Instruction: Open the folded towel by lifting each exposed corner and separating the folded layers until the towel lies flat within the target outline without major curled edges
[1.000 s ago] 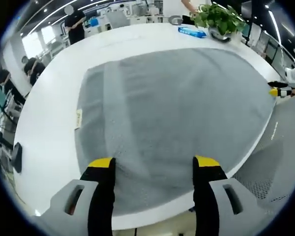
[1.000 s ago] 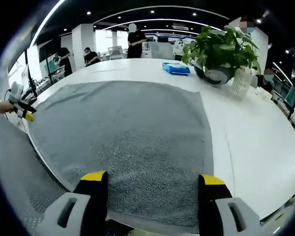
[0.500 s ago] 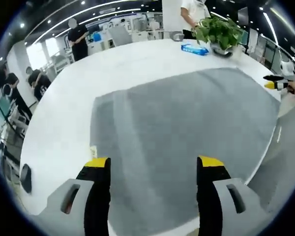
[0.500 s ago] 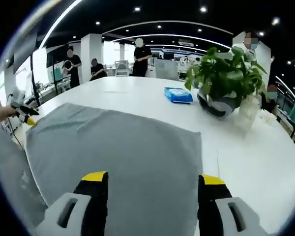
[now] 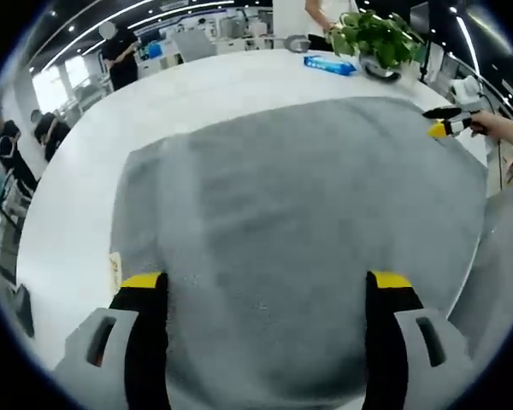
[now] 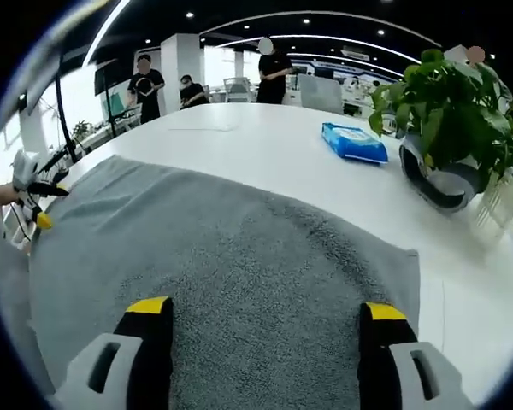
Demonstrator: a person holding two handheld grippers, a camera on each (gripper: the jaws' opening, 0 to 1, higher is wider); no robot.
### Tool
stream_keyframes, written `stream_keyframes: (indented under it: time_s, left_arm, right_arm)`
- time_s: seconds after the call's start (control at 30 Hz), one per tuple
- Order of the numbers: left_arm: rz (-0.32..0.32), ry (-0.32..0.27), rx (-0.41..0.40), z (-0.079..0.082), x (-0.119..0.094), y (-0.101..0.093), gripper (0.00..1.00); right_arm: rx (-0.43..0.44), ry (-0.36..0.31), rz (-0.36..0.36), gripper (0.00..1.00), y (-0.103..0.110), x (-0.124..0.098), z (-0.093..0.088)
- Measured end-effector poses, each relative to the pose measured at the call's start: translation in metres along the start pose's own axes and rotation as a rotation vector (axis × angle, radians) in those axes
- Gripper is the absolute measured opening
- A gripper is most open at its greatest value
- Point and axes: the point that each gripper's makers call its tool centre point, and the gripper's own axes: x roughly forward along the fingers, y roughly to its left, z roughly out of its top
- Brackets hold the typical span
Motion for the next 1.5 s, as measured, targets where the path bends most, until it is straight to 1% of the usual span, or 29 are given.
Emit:
stream_keyframes:
  time_s: [0.1, 0.2, 0.27, 0.4, 0.7, 0.77, 0.8, 0.83, 0.87, 0.9, 0.93, 0.97, 1.03, 1.07, 1.1, 1.13, 1.2, 1.23, 1.27, 1.33, 1.4, 1.43, 1.5]
  left_arm:
    - [0.000, -0.038, -0.003, 0.000, -0.001, -0.002, 0.99]
    - [0.035, -0.104, -0.042, 0.004, 0.002, 0.005, 1.00]
    - [0.056, -0.128, -0.061, 0.007, 0.003, 0.007, 0.99]
    - [0.073, -0.164, -0.080, 0.011, 0.006, 0.008, 0.99]
    - [0.061, -0.156, -0.080, 0.011, 0.007, 0.006, 0.99]
    - [0.060, -0.152, -0.087, 0.012, 0.006, 0.006, 0.98]
    - [0.054, -0.177, -0.117, 0.014, 0.005, 0.003, 0.98]
    - [0.042, -0.202, -0.146, 0.018, 0.004, 0.001, 0.99]
    - [0.021, -0.245, -0.218, 0.023, 0.002, -0.002, 0.99]
    - [0.019, -0.260, -0.255, 0.024, -0.001, -0.002, 0.99]
    - [0.019, -0.264, -0.292, 0.025, -0.006, -0.002, 0.99]
    - [0.021, -0.266, -0.302, 0.025, -0.009, -0.001, 0.99]
    - [0.035, -0.262, -0.281, 0.023, -0.016, 0.001, 0.99]
    - [0.064, -0.259, -0.265, 0.021, -0.023, 0.004, 0.98]
    - [0.072, -0.258, -0.258, 0.021, -0.025, 0.004, 0.96]
    - [0.097, -0.260, -0.246, 0.019, -0.035, 0.007, 0.95]
    - [0.112, -0.256, -0.253, 0.014, -0.045, 0.009, 0.95]
    - [0.117, -0.253, -0.257, 0.011, -0.048, 0.009, 0.94]
    - [0.125, -0.247, -0.264, 0.007, -0.053, 0.010, 0.93]
    - [0.129, -0.249, -0.273, 0.004, -0.057, 0.010, 0.89]
    - [0.123, -0.249, -0.308, 0.001, -0.060, 0.006, 0.86]
    - [0.110, -0.246, -0.323, 0.000, -0.060, 0.003, 0.82]
    - [0.103, -0.237, -0.334, -0.001, -0.061, -0.004, 0.71]
  right_arm:
    - [0.000, -0.019, 0.000, 0.95, -0.002, 0.002, 0.003]
    - [-0.002, -0.038, 0.003, 0.96, -0.006, 0.005, 0.006]
    - [-0.003, -0.048, 0.005, 0.96, -0.007, 0.007, 0.007]
    - [-0.010, -0.069, 0.012, 0.96, -0.009, 0.008, 0.009]
    - [-0.010, -0.083, 0.019, 0.95, -0.009, 0.008, 0.010]
    - [0.044, -0.084, 0.017, 0.92, -0.007, 0.003, 0.011]
    - [0.118, -0.103, 0.024, 0.91, -0.006, -0.002, 0.014]
    - [0.156, -0.115, 0.033, 0.90, -0.004, -0.005, 0.016]
    - [0.254, -0.156, 0.048, 0.88, -0.001, -0.015, 0.022]
    - [0.301, -0.179, 0.045, 0.87, -0.002, -0.022, 0.023]
    - [0.345, -0.218, 0.024, 0.86, -0.007, -0.033, 0.023]
    - [0.361, -0.236, 0.011, 0.85, -0.009, -0.042, 0.021]
    - [0.393, -0.258, -0.031, 0.83, -0.017, -0.062, 0.009]
    - [0.405, -0.258, -0.049, 0.82, -0.020, -0.070, 0.002]
    - [0.424, -0.249, -0.066, 0.82, -0.022, -0.082, -0.011]
    - [0.431, -0.247, -0.076, 0.81, -0.022, -0.089, -0.018]
    - [0.441, -0.226, -0.124, 0.81, -0.027, -0.106, -0.040]
    - [0.438, -0.214, -0.137, 0.81, -0.027, -0.111, -0.048]
    - [0.434, -0.193, -0.162, 0.81, -0.028, -0.121, -0.060]
    - [0.431, -0.191, -0.193, 0.77, -0.028, -0.132, -0.069]
    - [0.433, -0.190, -0.218, 0.74, -0.025, -0.143, -0.076]
    - [0.421, -0.190, -0.238, 0.70, -0.023, -0.149, -0.078]
    - [0.392, -0.183, -0.256, 0.60, -0.018, -0.155, -0.080]
